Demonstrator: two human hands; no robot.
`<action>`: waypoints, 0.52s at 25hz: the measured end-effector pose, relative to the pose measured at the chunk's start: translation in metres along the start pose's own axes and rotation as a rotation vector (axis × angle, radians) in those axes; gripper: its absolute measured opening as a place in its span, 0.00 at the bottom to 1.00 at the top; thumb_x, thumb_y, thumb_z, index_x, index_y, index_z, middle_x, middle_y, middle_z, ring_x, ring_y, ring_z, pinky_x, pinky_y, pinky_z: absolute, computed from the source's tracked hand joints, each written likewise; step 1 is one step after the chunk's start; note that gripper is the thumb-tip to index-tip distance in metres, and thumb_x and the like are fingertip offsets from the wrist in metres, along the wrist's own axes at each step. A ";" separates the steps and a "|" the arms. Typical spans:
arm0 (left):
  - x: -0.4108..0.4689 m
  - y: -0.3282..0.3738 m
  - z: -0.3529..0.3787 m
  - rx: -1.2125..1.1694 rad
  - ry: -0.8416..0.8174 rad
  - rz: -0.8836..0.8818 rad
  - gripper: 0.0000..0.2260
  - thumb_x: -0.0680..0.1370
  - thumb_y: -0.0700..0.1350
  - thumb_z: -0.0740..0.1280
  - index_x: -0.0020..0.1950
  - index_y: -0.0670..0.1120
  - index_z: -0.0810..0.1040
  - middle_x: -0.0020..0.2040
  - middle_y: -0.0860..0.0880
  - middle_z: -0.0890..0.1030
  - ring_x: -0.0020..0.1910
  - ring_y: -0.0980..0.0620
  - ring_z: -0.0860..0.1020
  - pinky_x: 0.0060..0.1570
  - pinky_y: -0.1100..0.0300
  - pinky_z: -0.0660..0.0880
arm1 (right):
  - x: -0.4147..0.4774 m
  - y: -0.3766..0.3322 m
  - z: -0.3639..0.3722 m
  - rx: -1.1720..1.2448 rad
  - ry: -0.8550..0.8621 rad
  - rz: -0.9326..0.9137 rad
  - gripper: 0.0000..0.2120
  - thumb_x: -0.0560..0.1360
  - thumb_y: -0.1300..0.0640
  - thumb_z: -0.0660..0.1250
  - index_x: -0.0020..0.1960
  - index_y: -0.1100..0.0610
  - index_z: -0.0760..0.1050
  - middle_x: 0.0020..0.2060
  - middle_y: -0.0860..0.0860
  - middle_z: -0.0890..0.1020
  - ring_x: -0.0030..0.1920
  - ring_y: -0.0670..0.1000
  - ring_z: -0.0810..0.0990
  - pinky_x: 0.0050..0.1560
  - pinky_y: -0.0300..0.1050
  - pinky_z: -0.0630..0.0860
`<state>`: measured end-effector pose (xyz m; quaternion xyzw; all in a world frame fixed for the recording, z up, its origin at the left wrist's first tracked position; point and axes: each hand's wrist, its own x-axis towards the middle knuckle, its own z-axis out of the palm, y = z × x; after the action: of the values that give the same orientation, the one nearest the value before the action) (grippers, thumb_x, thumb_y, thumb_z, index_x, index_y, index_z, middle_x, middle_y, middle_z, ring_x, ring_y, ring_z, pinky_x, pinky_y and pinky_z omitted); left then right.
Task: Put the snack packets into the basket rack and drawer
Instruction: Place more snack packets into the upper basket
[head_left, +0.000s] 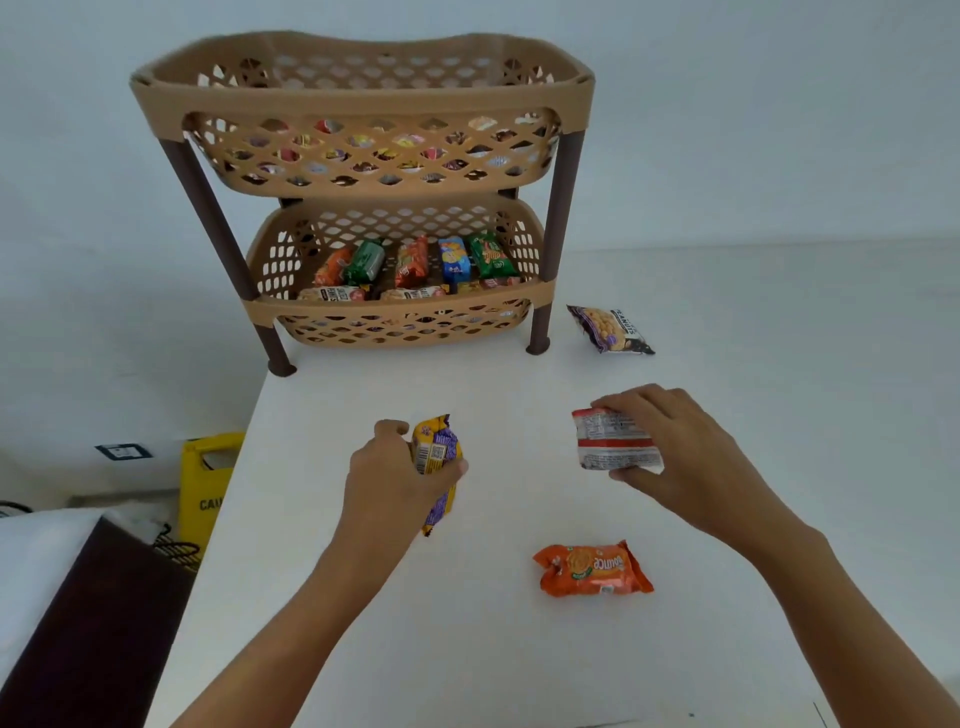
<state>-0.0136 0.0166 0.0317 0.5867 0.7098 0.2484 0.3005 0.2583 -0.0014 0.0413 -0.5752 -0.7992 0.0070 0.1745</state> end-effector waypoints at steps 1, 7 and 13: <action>0.005 0.008 -0.009 -0.044 0.039 0.052 0.30 0.68 0.55 0.74 0.64 0.44 0.69 0.49 0.50 0.78 0.46 0.52 0.77 0.41 0.67 0.70 | 0.010 -0.007 -0.010 0.013 0.041 -0.006 0.32 0.65 0.52 0.77 0.66 0.49 0.69 0.60 0.50 0.76 0.58 0.52 0.74 0.57 0.46 0.71; 0.036 0.071 -0.075 -0.205 0.287 0.448 0.24 0.69 0.56 0.72 0.62 0.50 0.74 0.47 0.59 0.79 0.41 0.68 0.76 0.36 0.81 0.70 | 0.092 -0.055 -0.084 0.138 0.356 -0.126 0.30 0.66 0.47 0.75 0.65 0.50 0.68 0.56 0.49 0.75 0.53 0.47 0.70 0.51 0.42 0.67; 0.094 0.145 -0.166 -0.327 0.498 0.616 0.19 0.70 0.60 0.70 0.56 0.53 0.78 0.46 0.59 0.82 0.45 0.67 0.79 0.41 0.74 0.72 | 0.201 -0.082 -0.142 0.330 0.526 -0.150 0.33 0.65 0.42 0.74 0.66 0.50 0.69 0.53 0.44 0.71 0.50 0.41 0.71 0.45 0.22 0.67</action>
<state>-0.0464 0.1360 0.2364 0.6380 0.5034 0.5700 0.1209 0.1686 0.1293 0.2466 -0.4605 -0.7550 -0.0252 0.4661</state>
